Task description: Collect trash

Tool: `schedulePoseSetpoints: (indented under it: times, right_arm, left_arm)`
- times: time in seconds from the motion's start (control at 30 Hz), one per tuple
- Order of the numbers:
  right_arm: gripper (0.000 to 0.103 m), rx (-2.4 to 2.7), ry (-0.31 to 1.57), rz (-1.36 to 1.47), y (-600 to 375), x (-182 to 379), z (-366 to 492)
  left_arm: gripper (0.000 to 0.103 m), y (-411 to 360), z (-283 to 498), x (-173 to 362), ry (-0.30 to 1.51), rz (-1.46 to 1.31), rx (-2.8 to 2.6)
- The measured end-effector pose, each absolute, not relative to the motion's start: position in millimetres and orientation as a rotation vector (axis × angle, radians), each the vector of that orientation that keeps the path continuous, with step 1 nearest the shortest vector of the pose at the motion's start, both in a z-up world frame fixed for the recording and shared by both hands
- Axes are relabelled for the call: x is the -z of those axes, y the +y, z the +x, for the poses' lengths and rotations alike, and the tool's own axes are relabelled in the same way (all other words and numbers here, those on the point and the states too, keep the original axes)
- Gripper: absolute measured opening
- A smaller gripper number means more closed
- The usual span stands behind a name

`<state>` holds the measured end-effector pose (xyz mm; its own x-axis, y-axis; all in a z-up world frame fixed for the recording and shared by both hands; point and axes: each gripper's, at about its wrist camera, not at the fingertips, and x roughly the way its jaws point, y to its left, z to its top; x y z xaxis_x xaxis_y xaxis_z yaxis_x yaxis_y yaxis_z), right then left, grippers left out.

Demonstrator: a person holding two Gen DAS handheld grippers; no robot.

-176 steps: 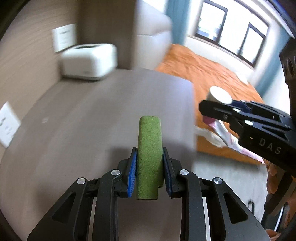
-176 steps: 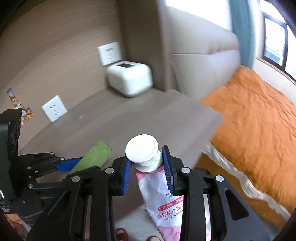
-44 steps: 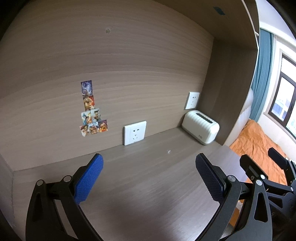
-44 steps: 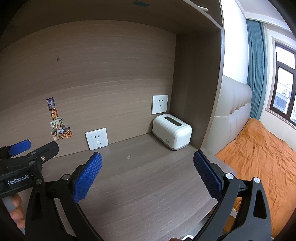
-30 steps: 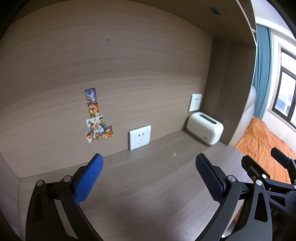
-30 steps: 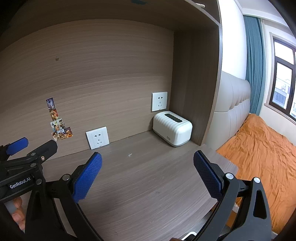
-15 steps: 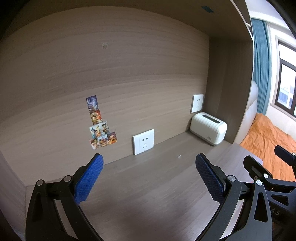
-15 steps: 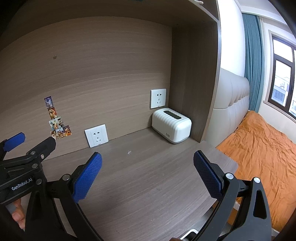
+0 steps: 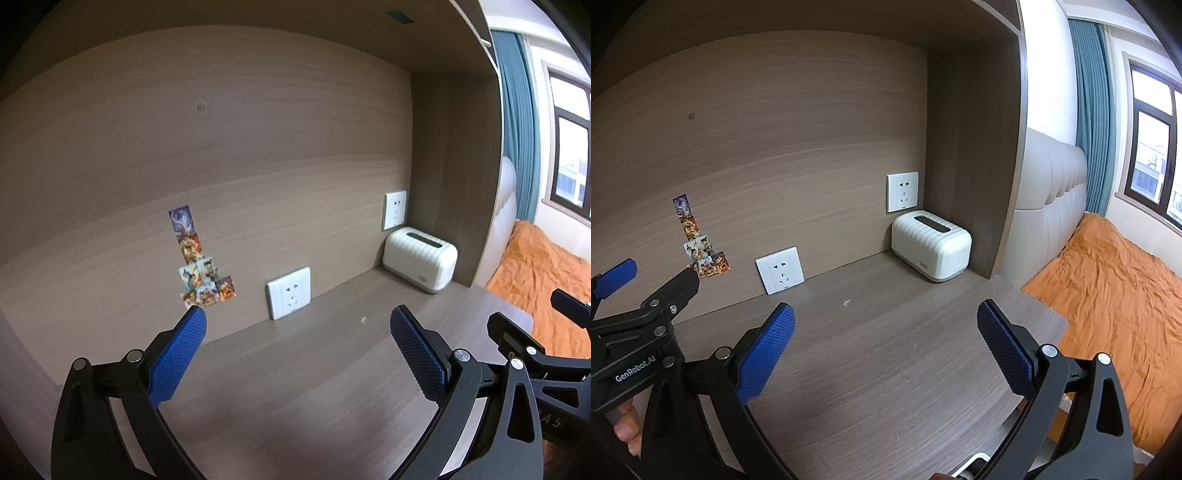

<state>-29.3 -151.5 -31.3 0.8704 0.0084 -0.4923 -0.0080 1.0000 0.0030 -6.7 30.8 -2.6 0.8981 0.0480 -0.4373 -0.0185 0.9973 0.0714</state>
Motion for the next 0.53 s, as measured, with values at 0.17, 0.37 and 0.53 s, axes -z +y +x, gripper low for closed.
schedulePoseSetpoints:
  times: [0.17,0.37,0.53]
  right_arm:
    - [0.098,-0.005,0.52,0.005,-152.9,32.8,-27.3]
    - [0.098,0.007,0.532,0.006,-156.7,36.0,-21.8]
    - [0.098,0.018,0.55,0.013,-159.7,40.2,-16.4]
  left_arm:
    - [0.097,24.8,-4.9,0.9,0.429,0.109,-0.042]
    - [0.098,21.8,6.2,3.2,0.462,0.116,-0.022]
    - [0.098,20.8,14.1,7.9,0.482,0.106,-0.013]
